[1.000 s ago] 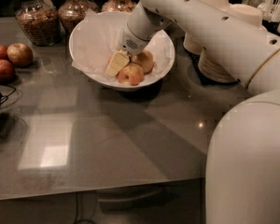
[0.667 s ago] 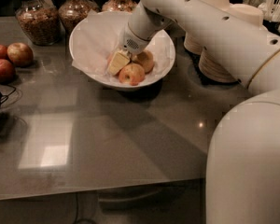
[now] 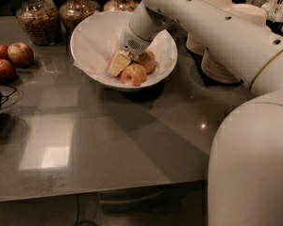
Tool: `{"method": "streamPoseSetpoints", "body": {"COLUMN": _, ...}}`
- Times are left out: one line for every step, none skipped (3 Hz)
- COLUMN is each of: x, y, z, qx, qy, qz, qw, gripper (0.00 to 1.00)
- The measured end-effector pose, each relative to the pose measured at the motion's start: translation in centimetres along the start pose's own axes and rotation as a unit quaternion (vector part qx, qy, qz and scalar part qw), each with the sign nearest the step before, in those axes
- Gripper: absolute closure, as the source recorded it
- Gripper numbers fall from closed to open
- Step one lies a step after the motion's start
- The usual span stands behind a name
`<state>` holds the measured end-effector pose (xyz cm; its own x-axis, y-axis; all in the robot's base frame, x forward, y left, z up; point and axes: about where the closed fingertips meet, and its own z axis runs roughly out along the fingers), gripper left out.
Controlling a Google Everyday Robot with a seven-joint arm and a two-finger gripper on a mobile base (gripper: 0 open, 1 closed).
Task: Pick apple from white bowl
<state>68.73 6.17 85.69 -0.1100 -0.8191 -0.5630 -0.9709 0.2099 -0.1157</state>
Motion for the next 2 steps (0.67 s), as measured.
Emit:
{"method": "streamPoseSetpoints", "body": {"x": 0.00, "y": 0.00, "z": 0.00, "qx": 0.000, "qy": 0.000, "qz": 0.000, "qw": 1.0000, "gripper": 1.00}}
{"method": "streamPoseSetpoints", "body": {"x": 0.00, "y": 0.00, "z": 0.00, "qx": 0.000, "qy": 0.000, "qz": 0.000, "qw": 1.0000, "gripper": 1.00}}
